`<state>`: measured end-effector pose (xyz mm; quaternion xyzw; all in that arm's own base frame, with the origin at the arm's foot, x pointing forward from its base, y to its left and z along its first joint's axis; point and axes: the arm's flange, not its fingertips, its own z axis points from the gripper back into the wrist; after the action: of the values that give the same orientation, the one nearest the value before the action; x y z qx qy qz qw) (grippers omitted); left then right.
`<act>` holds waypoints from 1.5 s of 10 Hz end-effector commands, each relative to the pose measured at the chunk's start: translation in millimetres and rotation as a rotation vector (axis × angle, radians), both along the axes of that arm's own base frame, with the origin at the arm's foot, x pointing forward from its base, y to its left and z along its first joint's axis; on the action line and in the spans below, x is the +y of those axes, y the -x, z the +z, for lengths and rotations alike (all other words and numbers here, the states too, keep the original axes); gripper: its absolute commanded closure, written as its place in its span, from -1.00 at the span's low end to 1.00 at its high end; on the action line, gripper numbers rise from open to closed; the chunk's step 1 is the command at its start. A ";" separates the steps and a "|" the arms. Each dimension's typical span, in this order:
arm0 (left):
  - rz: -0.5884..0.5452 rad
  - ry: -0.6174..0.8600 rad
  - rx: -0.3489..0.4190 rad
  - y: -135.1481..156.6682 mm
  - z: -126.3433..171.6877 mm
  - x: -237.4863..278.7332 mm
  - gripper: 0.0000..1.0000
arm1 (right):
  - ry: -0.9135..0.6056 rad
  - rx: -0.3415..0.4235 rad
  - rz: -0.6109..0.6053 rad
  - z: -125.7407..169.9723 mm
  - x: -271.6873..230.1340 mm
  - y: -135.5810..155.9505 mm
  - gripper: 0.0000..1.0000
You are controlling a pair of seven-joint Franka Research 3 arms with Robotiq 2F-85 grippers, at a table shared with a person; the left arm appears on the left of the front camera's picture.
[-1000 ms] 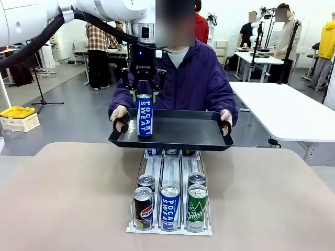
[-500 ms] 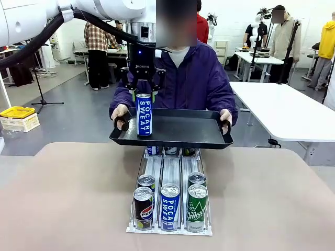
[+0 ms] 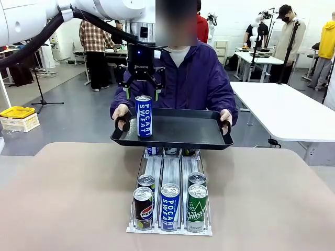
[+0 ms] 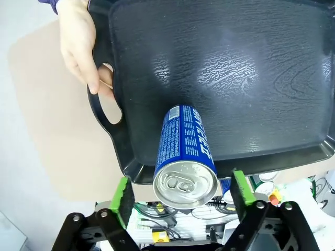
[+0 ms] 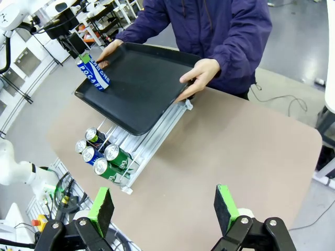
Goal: Retrieve and hand over the desired beverage to the person.
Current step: Place the picked can on the Handle tray extended by the person.
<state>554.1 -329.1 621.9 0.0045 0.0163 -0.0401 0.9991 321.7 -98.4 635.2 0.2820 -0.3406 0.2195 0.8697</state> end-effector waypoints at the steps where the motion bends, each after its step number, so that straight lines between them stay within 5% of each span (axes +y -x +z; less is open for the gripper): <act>1: -0.008 -0.009 0.010 -8.7 10.2 -1.5 -1.00 | -0.025 -0.017 0.024 1.1 0.2 -2.8 -1.00; 4: -0.027 0.010 -0.003 12.0 27.3 2.6 -1.00 | -0.025 -0.017 0.024 1.1 0.2 -2.8 -1.00; 7: -0.126 0.057 -0.105 99.4 61.6 41.2 -1.00 | -0.025 -0.017 0.024 1.1 0.2 -2.8 -1.00; 12: -0.245 0.130 -0.213 201.0 29.3 108.2 -1.00 | -0.025 -0.017 0.024 1.1 0.2 -2.8 -1.00; 15: -0.250 0.133 -0.261 216.3 22.1 117.4 -1.00 | -0.025 -0.017 0.024 1.1 0.2 -2.8 -1.00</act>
<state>339.8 -215.6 649.0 -0.0350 -0.1056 -0.1544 0.9817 322.0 -98.0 635.0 0.2819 -0.3400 0.2198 0.8699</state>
